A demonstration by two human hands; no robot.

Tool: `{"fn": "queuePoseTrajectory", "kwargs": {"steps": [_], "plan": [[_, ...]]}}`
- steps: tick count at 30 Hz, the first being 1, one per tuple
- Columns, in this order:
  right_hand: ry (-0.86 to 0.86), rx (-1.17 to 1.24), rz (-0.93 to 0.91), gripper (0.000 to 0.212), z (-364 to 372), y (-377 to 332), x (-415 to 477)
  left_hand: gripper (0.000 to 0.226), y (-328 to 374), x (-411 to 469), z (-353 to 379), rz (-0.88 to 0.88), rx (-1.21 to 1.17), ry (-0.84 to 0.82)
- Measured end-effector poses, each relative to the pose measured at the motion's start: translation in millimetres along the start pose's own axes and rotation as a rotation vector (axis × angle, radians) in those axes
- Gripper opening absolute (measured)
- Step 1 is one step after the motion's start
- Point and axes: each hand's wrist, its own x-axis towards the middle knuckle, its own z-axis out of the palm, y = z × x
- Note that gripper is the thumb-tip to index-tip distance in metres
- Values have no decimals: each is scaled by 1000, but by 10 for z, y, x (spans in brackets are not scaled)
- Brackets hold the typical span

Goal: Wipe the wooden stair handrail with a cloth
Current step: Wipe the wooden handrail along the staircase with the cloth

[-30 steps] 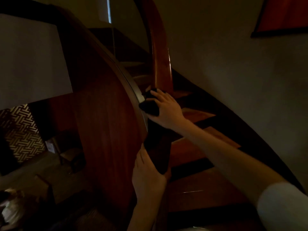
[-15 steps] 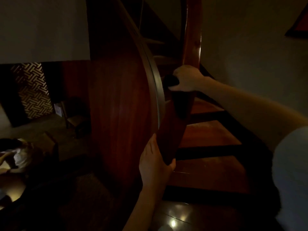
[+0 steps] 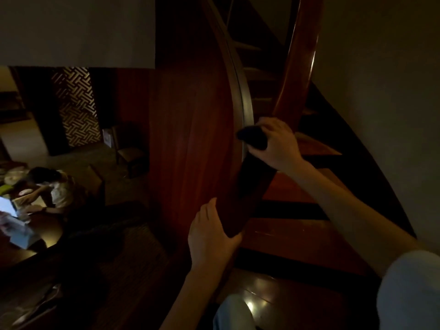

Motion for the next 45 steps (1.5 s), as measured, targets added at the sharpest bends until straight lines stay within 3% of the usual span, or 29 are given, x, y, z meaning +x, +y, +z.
{"fn": "queuePoseTrajectory", "kwargs": {"steps": [4, 8, 10, 12, 17, 21, 24, 35, 41, 45], "plan": [[228, 157, 215, 55, 318, -426, -464, 103, -84, 15, -1, 23, 70, -39], [253, 328, -45, 59, 642, -929, -1244, 79, -138, 33, -10, 132, 99, -11], [285, 358, -61, 59, 652, -867, -1244, 83, -139, 36, -47, 102, 45, -38], [338, 400, 53, 63, 620, -762, -1090, 89, -129, 45, -81, 88, 37, -64], [558, 783, 652, 83, 523, -666, -654, 96, -82, 51, -111, 52, -9, -126], [577, 1018, 786, 94, 500, -697, -600, 109, -55, 44, -142, 42, 17, -130], [562, 1173, 877, 95, 485, -711, -645, 105, -66, 35, -140, 55, 23, -144], [509, 1292, 939, 84, 413, -925, -812, 106, -194, 47, -129, 78, 44, -170], [611, 1319, 831, 76, 700, -1126, -1062, 87, -297, 100, -83, 211, -28, -92], [694, 1388, 765, 64, 971, -1368, -1335, 81, -385, 127, -99, 318, -88, -154]]}}
